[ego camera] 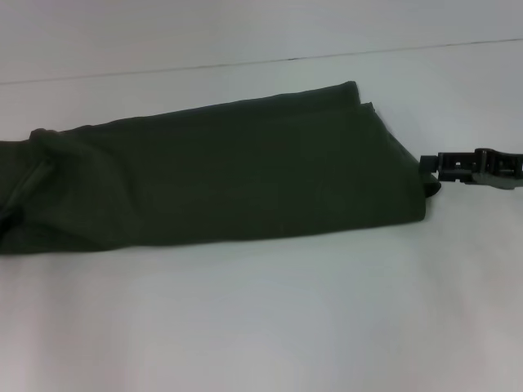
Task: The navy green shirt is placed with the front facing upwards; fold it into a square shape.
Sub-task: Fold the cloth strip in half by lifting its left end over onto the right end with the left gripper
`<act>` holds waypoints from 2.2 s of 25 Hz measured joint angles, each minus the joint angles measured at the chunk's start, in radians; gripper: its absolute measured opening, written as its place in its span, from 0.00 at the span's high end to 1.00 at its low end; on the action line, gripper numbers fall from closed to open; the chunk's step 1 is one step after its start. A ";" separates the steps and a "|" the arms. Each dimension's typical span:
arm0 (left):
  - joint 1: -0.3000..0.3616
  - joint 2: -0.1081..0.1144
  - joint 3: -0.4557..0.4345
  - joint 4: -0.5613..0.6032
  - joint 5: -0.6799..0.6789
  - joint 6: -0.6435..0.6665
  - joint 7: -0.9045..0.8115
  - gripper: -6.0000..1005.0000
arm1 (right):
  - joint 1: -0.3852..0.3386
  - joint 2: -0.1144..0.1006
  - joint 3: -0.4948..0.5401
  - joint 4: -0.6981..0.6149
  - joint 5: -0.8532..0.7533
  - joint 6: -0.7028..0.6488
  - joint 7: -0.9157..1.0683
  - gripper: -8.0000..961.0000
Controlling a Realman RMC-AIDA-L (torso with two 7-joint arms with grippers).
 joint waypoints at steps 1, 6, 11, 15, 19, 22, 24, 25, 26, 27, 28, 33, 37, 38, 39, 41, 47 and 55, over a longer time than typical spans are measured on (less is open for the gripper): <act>0.000 0.000 0.000 0.000 0.000 0.000 0.000 0.95 | 0.000 -0.001 0.000 0.002 -0.011 0.000 0.008 0.31; 0.000 -0.001 0.002 0.000 0.000 0.000 0.000 0.95 | -0.002 -0.002 0.000 0.012 -0.022 0.014 0.014 0.32; -0.001 -0.001 0.003 0.000 0.000 0.000 0.002 0.95 | 0.011 0.005 -0.002 0.040 -0.033 0.053 0.012 0.32; -0.002 -0.001 0.002 0.000 0.000 0.000 0.006 0.95 | 0.028 0.009 -0.003 0.074 -0.051 0.096 0.007 0.32; -0.002 -0.001 0.001 0.000 0.000 0.000 0.007 0.95 | 0.042 0.019 -0.013 0.085 -0.055 0.117 0.002 0.32; -0.002 0.001 0.000 0.000 0.000 -0.001 0.007 0.95 | 0.049 0.024 -0.015 0.085 -0.055 0.122 0.003 0.32; -0.003 0.002 0.000 0.003 0.000 -0.001 0.007 0.95 | 0.053 0.026 -0.016 0.085 -0.056 0.131 0.006 0.31; -0.003 0.003 -0.001 0.006 0.000 -0.001 0.008 0.95 | 0.056 0.028 -0.016 0.085 -0.056 0.138 0.008 0.36; -0.004 0.004 -0.001 0.009 0.000 -0.002 0.009 0.95 | 0.059 0.029 -0.016 0.088 -0.056 0.144 0.009 0.40; -0.004 0.005 -0.002 0.011 0.000 -0.002 0.009 0.95 | 0.064 0.030 -0.017 0.095 -0.056 0.152 0.010 0.44; -0.004 0.005 -0.002 0.012 0.000 -0.002 0.009 0.95 | 0.068 0.030 -0.018 0.100 -0.056 0.158 0.010 0.49; -0.005 0.006 -0.002 0.012 0.000 -0.002 0.010 0.95 | 0.090 0.031 -0.046 0.142 -0.056 0.205 0.005 0.69; -0.006 0.006 -0.002 0.013 0.000 -0.003 0.010 0.95 | 0.093 0.030 -0.055 0.147 -0.051 0.209 0.004 0.83; -0.006 0.006 -0.002 0.013 0.000 -0.003 0.010 0.95 | 0.090 0.030 -0.052 0.144 -0.050 0.206 0.004 0.87; -0.005 0.007 -0.002 0.013 0.000 -0.004 0.010 0.95 | 0.086 0.030 -0.049 0.141 -0.049 0.204 0.004 0.88; -0.004 0.007 -0.002 0.013 0.000 -0.008 0.010 0.95 | 0.081 0.030 -0.041 0.139 -0.048 0.205 0.005 0.90; -0.003 0.008 -0.002 0.014 0.000 -0.033 0.004 0.95 | 0.075 0.028 -0.027 0.139 -0.048 0.210 0.003 0.96; 0.007 0.008 -0.002 0.037 0.005 -0.068 0.000 0.95 | 0.074 0.027 -0.027 0.139 -0.048 0.215 0.001 0.97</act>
